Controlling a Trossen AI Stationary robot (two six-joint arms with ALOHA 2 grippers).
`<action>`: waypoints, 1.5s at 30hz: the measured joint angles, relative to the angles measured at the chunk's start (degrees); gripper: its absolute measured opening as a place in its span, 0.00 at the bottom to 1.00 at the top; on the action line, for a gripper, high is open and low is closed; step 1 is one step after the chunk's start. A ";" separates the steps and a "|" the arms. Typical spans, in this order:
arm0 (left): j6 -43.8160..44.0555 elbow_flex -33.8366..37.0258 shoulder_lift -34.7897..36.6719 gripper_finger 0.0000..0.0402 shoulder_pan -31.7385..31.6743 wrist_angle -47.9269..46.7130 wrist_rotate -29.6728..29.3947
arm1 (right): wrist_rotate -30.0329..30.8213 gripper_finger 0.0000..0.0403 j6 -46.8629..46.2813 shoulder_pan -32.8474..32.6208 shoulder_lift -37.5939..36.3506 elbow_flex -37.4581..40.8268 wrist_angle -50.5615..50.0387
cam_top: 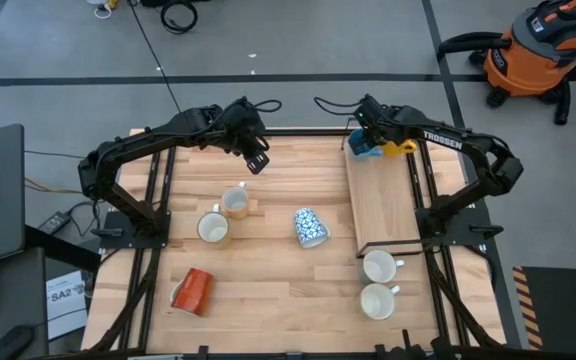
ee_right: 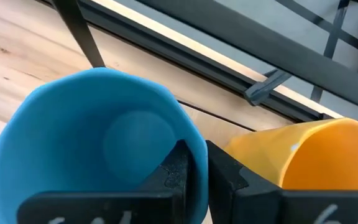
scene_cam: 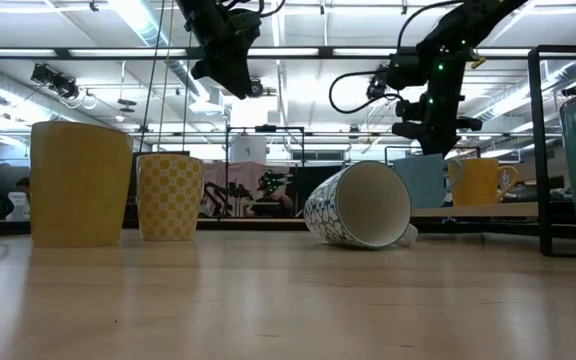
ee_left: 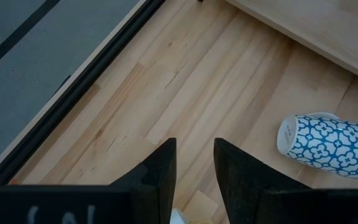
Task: Place coffee mugs
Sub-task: Put the blue mug on the shelf
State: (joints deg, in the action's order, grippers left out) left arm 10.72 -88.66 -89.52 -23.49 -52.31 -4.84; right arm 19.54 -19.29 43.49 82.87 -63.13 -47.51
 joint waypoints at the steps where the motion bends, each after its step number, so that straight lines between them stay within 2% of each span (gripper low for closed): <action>1: 0.00 0.00 0.00 0.28 -0.02 0.00 0.00 | -0.01 0.10 0.00 0.20 0.00 0.00 0.04; 14: 0.00 0.00 0.00 0.28 -0.02 -0.02 0.00 | 0.31 0.12 -0.20 3.08 0.17 0.11 2.49; 20: 0.00 0.00 0.00 0.28 -0.01 -0.02 0.00 | 0.75 0.15 -0.17 3.24 0.17 0.11 2.94; 32: 0.01 0.00 0.00 0.28 -0.02 -0.02 0.00 | 0.88 0.16 -0.20 3.26 0.17 0.11 3.36; 45: 0.00 0.00 0.00 0.28 -0.01 -0.02 0.00 | 2.26 0.31 -0.02 4.20 0.15 0.11 3.39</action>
State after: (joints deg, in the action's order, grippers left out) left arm 10.72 -88.66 -89.52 -23.49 -52.34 -4.84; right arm 21.80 -19.31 47.68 83.02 -63.02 -44.12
